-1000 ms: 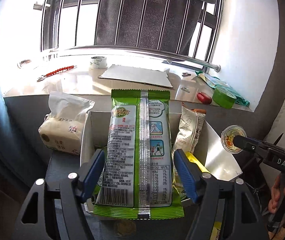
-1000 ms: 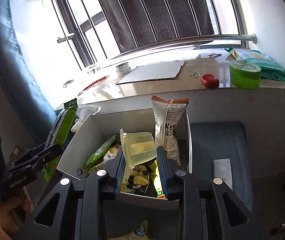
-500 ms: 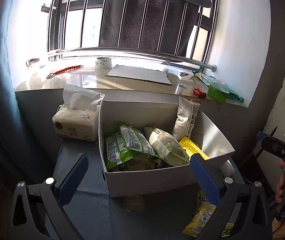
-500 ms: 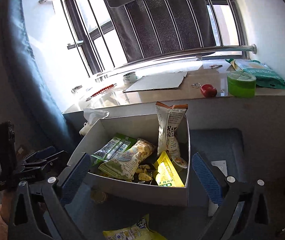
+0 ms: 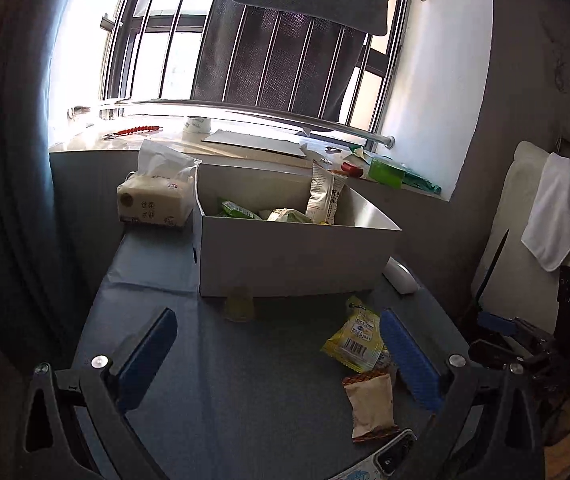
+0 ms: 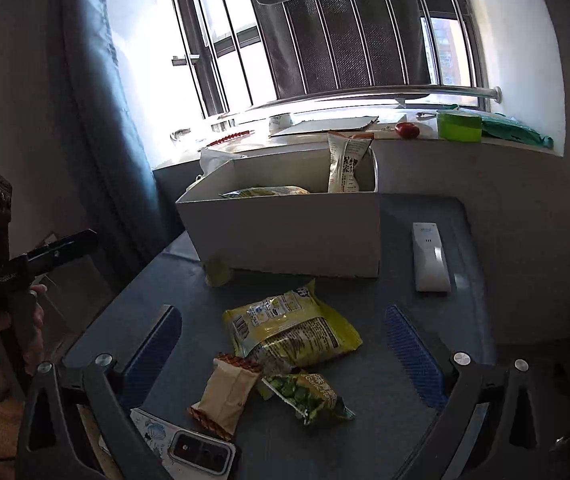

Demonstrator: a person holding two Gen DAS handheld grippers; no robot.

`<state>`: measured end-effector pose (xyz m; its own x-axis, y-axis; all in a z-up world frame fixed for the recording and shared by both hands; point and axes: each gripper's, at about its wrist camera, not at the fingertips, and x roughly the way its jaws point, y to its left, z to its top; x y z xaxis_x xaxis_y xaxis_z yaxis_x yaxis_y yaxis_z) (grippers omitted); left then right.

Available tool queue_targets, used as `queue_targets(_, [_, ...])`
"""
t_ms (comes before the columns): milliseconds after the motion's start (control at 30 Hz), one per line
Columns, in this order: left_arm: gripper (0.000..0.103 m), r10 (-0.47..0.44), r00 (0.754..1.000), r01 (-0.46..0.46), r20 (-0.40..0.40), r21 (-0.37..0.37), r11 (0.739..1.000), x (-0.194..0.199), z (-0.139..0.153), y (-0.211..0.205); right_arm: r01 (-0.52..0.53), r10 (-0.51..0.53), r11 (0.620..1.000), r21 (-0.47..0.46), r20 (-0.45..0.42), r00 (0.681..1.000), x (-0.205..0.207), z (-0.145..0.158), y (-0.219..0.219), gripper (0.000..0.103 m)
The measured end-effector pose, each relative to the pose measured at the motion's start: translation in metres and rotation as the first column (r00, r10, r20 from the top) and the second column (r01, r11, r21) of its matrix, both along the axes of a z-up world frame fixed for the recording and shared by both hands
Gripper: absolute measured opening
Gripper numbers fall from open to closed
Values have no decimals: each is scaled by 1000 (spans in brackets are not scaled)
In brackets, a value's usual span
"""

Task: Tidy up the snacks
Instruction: 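Grasp the yellow chip bag with right gripper while left gripper grasps the jelly cup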

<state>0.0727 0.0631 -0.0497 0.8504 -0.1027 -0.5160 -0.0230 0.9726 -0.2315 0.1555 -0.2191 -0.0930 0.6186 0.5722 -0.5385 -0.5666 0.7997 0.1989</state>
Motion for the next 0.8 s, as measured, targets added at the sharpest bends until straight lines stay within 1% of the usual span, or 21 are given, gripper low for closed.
queue_targets(100, [103, 3, 1000, -3, -15, -31, 1000, -7, -8, 2, -5, 5, 1000, -20, -36, 999, -6, -17, 0, 103])
queue_targets(267, [103, -11, 1000, 10, -26, -31, 999, -10, -12, -1, -15, 12, 996, -93, -40, 999, -3, -27, 16, 103])
queue_targets(333, [103, -13, 999, 12, -33, -35, 999, -11, -14, -2, -29, 24, 991, -128, -40, 999, 4, -30, 26, 103])
queue_targets(400, [103, -24, 999, 23, -37, -36, 999, -11, -16, -3, -46, 37, 986, -158, -59, 998, 15, -33, 38, 103])
queue_targets(467, [103, -24, 999, 23, -41, -31, 999, -11, -17, -3, -85, 74, 979, -187, -65, 995, 28, -36, 52, 103])
queue_targets(533, [103, -33, 999, 32, -43, -33, 999, -11, -17, -3, -123, 110, 963, -240, -67, 992, 44, -40, 67, 103])
queue_targets(567, [103, -36, 998, 34, -42, -33, 999, -12, -17, -2, -142, 126, 953, -266, -78, 989, 53, -44, 74, 103])
queue_targets(633, [103, -44, 998, 42, -41, -27, 999, -13, -18, -2, -174, 138, 934, -312, -133, 981, 72, -53, 85, 103])
queue_targets(733, [103, -43, 997, 42, -60, -14, 999, -9, -21, -2, -235, 169, 916, -325, -219, 961, 94, -69, 96, 103])
queue_targets(800, [103, -41, 996, 41, -81, -8, 999, -4, -26, -2, -272, 190, 909, -316, -267, 945, 102, -75, 100, 103])
